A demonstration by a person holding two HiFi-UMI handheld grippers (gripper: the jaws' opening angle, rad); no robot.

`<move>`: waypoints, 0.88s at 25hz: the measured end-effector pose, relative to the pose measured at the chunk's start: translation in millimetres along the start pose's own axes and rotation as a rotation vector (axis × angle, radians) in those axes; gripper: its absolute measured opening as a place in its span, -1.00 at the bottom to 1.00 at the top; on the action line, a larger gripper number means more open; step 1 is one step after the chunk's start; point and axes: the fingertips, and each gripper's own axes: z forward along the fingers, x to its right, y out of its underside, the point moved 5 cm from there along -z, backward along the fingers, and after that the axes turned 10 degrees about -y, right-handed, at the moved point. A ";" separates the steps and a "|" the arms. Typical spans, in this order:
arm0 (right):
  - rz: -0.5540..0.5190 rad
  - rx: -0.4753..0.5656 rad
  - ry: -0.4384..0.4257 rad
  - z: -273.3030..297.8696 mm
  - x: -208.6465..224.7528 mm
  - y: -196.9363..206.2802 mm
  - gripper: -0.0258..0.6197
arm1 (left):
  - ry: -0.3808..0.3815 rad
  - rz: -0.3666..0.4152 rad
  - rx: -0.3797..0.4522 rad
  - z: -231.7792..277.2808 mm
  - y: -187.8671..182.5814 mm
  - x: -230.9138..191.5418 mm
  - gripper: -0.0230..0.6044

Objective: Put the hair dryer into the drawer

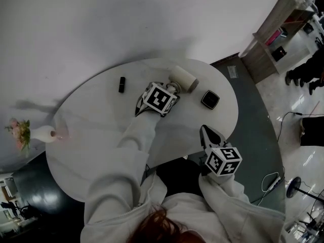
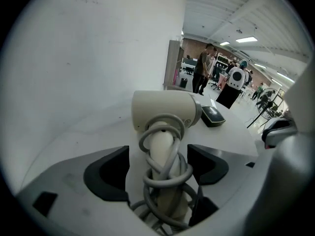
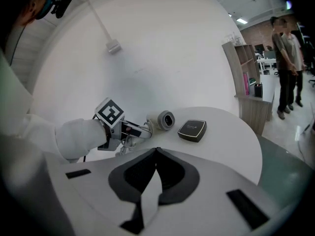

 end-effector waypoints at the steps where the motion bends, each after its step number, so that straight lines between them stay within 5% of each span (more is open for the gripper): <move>1: 0.000 -0.002 0.001 0.6 0.4 -0.2 -0.77 | -0.001 -0.005 -0.005 5.4 2.4 -0.7 0.16; 14: 0.025 -0.017 0.023 2.4 8.0 4.8 -0.77 | -0.064 -0.004 0.016 10.4 6.1 -6.4 0.16; 18: 0.027 -0.025 0.021 1.6 7.0 8.0 -0.77 | -0.092 0.000 0.047 7.0 5.7 -11.8 -0.11; 22: 0.032 -0.023 0.025 -2.0 7.2 10.4 -0.77 | -0.055 -0.011 0.068 13.2 8.6 -6.5 -0.15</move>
